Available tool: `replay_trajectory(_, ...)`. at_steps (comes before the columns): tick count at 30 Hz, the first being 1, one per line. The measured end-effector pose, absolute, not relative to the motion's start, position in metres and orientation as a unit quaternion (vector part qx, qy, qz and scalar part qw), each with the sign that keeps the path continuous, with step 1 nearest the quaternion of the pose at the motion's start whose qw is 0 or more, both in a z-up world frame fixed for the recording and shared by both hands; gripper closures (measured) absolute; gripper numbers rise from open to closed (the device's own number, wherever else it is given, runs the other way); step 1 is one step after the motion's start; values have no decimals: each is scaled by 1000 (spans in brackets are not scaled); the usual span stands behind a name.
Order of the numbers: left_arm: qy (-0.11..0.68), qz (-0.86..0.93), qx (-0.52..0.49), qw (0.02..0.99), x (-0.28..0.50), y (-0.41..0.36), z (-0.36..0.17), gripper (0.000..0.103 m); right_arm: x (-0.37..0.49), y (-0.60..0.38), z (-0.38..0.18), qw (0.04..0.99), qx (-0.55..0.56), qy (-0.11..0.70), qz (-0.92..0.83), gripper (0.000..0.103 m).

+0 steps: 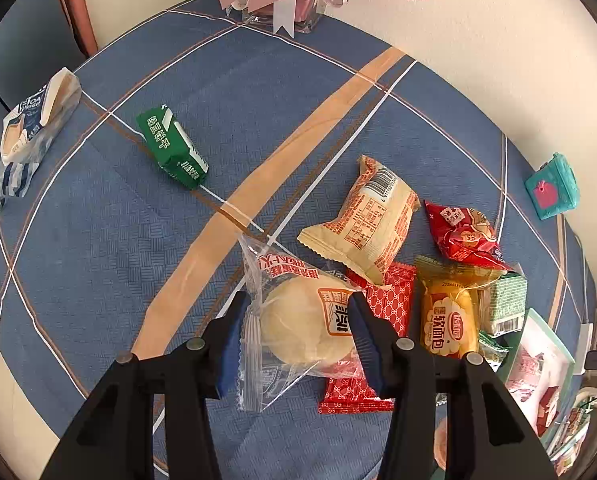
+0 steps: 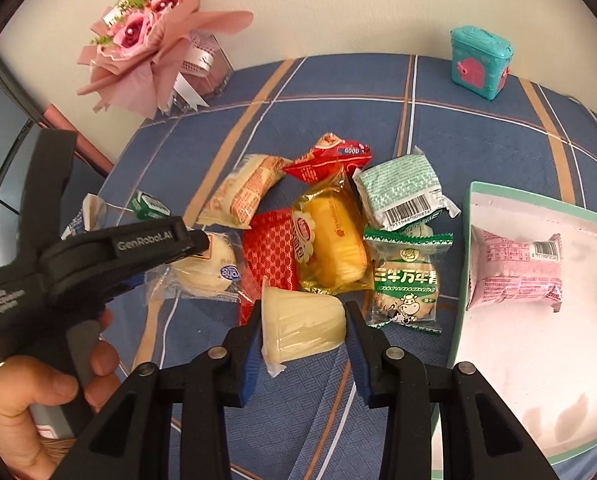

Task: Organize snacks
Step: 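Carry the bun with the left gripper while the right gripper carries the jelly cup over the tray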

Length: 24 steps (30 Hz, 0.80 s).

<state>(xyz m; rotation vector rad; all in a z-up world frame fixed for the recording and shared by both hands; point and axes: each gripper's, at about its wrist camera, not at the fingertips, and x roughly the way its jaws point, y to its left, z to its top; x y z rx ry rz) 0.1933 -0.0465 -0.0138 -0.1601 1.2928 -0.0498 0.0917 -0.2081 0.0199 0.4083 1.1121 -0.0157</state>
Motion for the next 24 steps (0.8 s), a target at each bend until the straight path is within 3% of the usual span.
replay_trajectory(6,601,-16,-77,795,196,-41,-25,48,90,-220,13,823,199,532,-19,63)
replay_trajectory(8,601,-15,-76,796,196,-41,-29,39,90,-223,8,818,205,537,-21,63)
replay_trajectory(11,606,-20,-75,792,201,-49,-41,34,90,-226,6,816,205,540,-22,63)
replay_trajectory(16,607,-26,-52,792,202,-60,-51,33,90,-226,3,814,207,542,-24,63)
replay_trajectory(24,607,-25,-42,793,201,-65,-46,43,91,-225,1,813,209,543,-31,63)
